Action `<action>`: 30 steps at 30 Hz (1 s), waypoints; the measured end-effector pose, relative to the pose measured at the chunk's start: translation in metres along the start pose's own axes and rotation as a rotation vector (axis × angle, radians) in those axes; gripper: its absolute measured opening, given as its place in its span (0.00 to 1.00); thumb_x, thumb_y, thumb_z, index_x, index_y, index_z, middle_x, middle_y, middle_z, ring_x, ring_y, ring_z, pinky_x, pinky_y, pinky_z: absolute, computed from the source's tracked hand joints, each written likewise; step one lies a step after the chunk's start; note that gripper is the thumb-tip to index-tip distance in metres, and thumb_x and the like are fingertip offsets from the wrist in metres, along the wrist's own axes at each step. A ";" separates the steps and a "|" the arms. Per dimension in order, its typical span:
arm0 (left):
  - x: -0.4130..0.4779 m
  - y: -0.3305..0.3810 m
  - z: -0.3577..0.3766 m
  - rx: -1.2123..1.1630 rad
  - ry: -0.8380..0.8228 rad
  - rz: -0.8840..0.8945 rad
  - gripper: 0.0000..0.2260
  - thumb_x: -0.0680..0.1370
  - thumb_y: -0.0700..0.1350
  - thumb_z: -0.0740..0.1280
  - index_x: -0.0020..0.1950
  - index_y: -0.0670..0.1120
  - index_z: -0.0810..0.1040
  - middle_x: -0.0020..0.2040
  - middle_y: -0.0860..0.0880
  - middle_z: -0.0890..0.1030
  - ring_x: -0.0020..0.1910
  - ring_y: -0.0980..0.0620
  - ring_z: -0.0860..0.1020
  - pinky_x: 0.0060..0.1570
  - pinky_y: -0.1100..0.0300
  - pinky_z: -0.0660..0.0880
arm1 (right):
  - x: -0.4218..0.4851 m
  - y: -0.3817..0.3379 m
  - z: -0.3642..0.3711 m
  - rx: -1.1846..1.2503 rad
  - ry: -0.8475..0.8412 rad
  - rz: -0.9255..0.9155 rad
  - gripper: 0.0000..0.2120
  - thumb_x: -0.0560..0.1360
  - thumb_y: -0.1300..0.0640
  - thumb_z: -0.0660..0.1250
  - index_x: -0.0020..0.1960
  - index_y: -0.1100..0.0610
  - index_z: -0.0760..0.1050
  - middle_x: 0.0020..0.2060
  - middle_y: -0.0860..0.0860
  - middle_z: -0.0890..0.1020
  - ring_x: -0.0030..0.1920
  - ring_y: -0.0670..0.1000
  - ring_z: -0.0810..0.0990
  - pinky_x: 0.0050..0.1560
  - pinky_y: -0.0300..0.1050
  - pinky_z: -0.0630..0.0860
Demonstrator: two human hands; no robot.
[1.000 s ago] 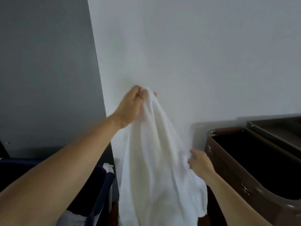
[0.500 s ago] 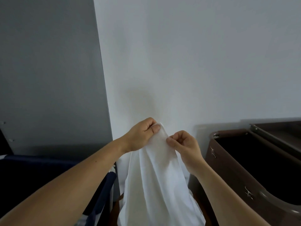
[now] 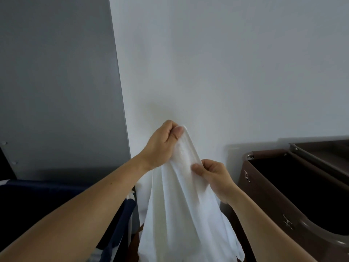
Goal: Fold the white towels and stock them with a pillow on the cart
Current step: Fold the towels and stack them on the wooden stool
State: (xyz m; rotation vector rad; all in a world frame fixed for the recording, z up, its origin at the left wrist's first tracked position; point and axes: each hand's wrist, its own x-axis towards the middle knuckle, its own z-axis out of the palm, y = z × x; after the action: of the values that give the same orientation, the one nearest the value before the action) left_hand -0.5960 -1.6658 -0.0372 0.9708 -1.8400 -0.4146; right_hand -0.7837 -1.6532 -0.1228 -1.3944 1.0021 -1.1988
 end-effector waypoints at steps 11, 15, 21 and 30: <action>0.011 -0.041 -0.040 0.175 0.288 -0.209 0.14 0.84 0.51 0.56 0.47 0.42 0.70 0.38 0.53 0.71 0.36 0.57 0.70 0.34 0.66 0.66 | -0.006 0.007 -0.041 -0.041 -0.126 0.079 0.20 0.65 0.40 0.78 0.40 0.57 0.84 0.37 0.55 0.83 0.37 0.51 0.80 0.40 0.42 0.77; 0.015 -0.046 -0.042 0.138 0.339 -0.287 0.14 0.84 0.51 0.56 0.48 0.42 0.70 0.38 0.52 0.71 0.36 0.55 0.70 0.34 0.64 0.66 | -0.005 0.017 -0.043 -0.186 -0.171 0.177 0.11 0.78 0.57 0.70 0.37 0.54 0.82 0.35 0.52 0.81 0.35 0.50 0.78 0.38 0.41 0.75; 0.016 -0.055 -0.041 0.131 0.444 -0.452 0.13 0.84 0.49 0.56 0.46 0.42 0.68 0.38 0.50 0.70 0.35 0.52 0.69 0.32 0.59 0.65 | -0.002 0.030 -0.045 -0.310 0.063 0.111 0.09 0.79 0.57 0.68 0.41 0.57 0.79 0.34 0.51 0.80 0.37 0.51 0.76 0.43 0.48 0.72; -0.017 -0.046 0.005 0.320 0.009 -0.354 0.17 0.82 0.43 0.56 0.71 0.49 0.66 0.53 0.43 0.81 0.51 0.42 0.79 0.54 0.50 0.74 | 0.012 -0.020 -0.023 -0.551 0.040 -0.046 0.05 0.75 0.55 0.73 0.43 0.55 0.82 0.34 0.47 0.79 0.34 0.45 0.74 0.34 0.34 0.70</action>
State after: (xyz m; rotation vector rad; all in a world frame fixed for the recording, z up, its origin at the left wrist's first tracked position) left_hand -0.5767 -1.6822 -0.0794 1.5253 -1.7588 -0.3301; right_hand -0.8045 -1.6651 -0.1006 -1.8279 1.4037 -1.0250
